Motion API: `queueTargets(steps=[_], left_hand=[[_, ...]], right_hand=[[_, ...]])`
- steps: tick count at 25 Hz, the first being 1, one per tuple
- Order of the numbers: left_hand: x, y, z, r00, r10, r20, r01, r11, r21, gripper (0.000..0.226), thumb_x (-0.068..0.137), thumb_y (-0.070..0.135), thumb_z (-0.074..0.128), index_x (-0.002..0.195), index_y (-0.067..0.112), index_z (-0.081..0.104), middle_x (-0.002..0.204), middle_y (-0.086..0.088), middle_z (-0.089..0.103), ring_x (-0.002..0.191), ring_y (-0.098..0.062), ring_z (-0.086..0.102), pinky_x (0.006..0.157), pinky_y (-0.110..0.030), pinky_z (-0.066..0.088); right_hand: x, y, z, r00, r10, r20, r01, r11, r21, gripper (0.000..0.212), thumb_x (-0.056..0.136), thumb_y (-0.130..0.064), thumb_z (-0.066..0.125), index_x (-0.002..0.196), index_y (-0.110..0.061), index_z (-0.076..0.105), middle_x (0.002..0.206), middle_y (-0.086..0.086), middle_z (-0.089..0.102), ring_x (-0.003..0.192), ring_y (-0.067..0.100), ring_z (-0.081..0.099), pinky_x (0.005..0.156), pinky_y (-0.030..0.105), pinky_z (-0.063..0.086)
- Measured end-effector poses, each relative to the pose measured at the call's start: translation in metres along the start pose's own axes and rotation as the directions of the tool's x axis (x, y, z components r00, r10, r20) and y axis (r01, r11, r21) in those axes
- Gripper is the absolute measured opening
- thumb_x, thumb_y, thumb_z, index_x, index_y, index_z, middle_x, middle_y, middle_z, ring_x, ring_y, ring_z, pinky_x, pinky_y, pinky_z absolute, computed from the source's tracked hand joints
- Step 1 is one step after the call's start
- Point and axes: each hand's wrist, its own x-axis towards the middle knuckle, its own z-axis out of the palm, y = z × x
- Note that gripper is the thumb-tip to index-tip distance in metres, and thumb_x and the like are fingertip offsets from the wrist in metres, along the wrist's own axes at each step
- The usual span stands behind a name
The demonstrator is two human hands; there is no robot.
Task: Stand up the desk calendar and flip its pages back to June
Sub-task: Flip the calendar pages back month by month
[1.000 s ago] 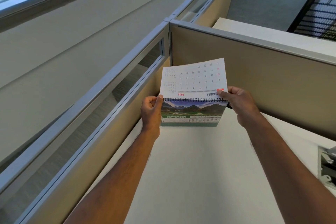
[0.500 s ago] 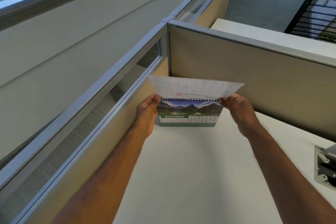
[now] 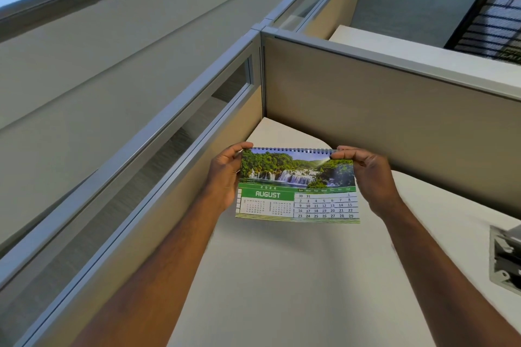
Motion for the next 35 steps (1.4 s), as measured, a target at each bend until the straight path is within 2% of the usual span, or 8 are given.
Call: queueTargets(steps=[5, 10, 15, 22, 28, 30, 33, 35], left_hand=[[0.002, -0.002, -0.002, 1.0, 0.022, -0.003, -0.021, 0.997, 0.073, 0.033, 0.101, 0.002, 0.057, 0.102, 0.026, 0.08, 0.1, -0.004, 0.079, 0.086, -0.017, 0.074, 0.067, -0.033, 0.061], [0.002, -0.003, -0.003, 0.999, 0.04, -0.015, -0.037, 0.99, 0.136, 0.04, 0.102, 0.0, 0.05, 0.106, 0.027, 0.078, 0.103, -0.005, 0.078, 0.091, -0.017, 0.071, 0.072, -0.031, 0.057], [0.001, 0.0, 0.003, 0.997, 0.052, -0.062, -0.04, 0.983, 0.181, 0.033, 0.096, 0.013, 0.048, 0.106, 0.025, 0.077, 0.105, -0.007, 0.077, 0.097, -0.022, 0.067, 0.091, -0.041, 0.049], [-0.001, -0.002, 0.009, 0.974, 0.205, -0.093, -0.165, 0.932, 0.323, 0.012, 0.097, 0.024, 0.07, 0.096, 0.034, 0.076, 0.093, 0.0, 0.072, 0.078, 0.0, 0.069, 0.056, -0.014, 0.051], [-0.002, 0.001, 0.01, 0.972, 0.217, -0.095, -0.173, 0.923, 0.343, 0.016, 0.098, 0.021, 0.069, 0.095, 0.035, 0.076, 0.084, 0.012, 0.073, 0.072, 0.007, 0.07, 0.051, -0.011, 0.049], [-0.002, 0.002, 0.009, 0.97, 0.223, -0.092, -0.18, 0.923, 0.341, 0.019, 0.098, 0.017, 0.068, 0.096, 0.035, 0.076, 0.087, 0.007, 0.073, 0.075, 0.001, 0.071, 0.051, -0.013, 0.05], [-0.002, 0.003, 0.009, 0.968, 0.237, -0.085, -0.192, 0.913, 0.36, 0.025, 0.098, 0.012, 0.068, 0.098, 0.036, 0.076, 0.086, 0.005, 0.07, 0.076, -0.003, 0.071, 0.052, -0.013, 0.051], [-0.002, 0.003, 0.009, 0.965, 0.247, -0.084, -0.2, 0.908, 0.368, 0.029, 0.097, 0.009, 0.068, 0.097, 0.037, 0.076, 0.081, 0.007, 0.068, 0.072, 0.002, 0.071, 0.051, -0.012, 0.05]], right_hand=[[0.003, 0.005, 0.001, 0.998, -0.06, -0.004, 0.06, 0.995, -0.076, 0.039, 0.092, 0.018, 0.049, 0.101, -0.007, 0.078, 0.12, 0.007, 0.068, 0.104, 0.013, 0.064, 0.084, 0.006, 0.05], [0.003, 0.005, 0.001, 0.996, -0.082, -0.023, 0.079, 0.992, -0.101, 0.037, 0.092, 0.016, 0.053, 0.1, -0.01, 0.078, 0.122, 0.007, 0.067, 0.106, 0.015, 0.063, 0.086, 0.009, 0.051], [0.001, 0.006, 0.002, 0.99, -0.136, -0.043, 0.126, 0.976, -0.175, 0.029, 0.091, 0.016, 0.058, 0.103, -0.001, 0.079, 0.123, 0.013, 0.068, 0.11, 0.021, 0.062, 0.088, 0.002, 0.045], [0.001, 0.003, 0.002, 0.992, -0.12, -0.039, 0.112, 0.98, -0.163, 0.027, 0.092, 0.016, 0.057, 0.105, 0.004, 0.077, 0.129, 0.02, 0.065, 0.111, 0.025, 0.06, 0.081, 0.001, 0.045], [0.001, 0.0, -0.001, 0.994, -0.104, -0.032, 0.092, 0.962, -0.255, 0.036, 0.092, 0.016, 0.055, 0.104, -0.007, 0.079, 0.134, 0.012, 0.061, 0.116, 0.019, 0.056, 0.081, -0.001, 0.042], [-0.001, -0.002, -0.001, 0.993, -0.114, -0.025, 0.104, 0.962, -0.251, 0.034, 0.092, 0.015, 0.057, 0.103, -0.009, 0.079, 0.134, 0.011, 0.061, 0.116, 0.018, 0.056, 0.087, 0.007, 0.047], [-0.004, -0.002, -0.002, 0.994, -0.107, -0.019, 0.101, 0.974, -0.204, 0.026, 0.093, 0.01, 0.061, 0.103, -0.006, 0.078, 0.134, 0.012, 0.06, 0.118, 0.021, 0.057, 0.096, 0.036, 0.055], [-0.005, -0.001, -0.002, 0.994, -0.109, -0.024, 0.103, 0.976, -0.19, 0.023, 0.092, 0.009, 0.062, 0.104, -0.003, 0.078, 0.134, 0.012, 0.061, 0.119, 0.022, 0.058, 0.097, 0.04, 0.055]])
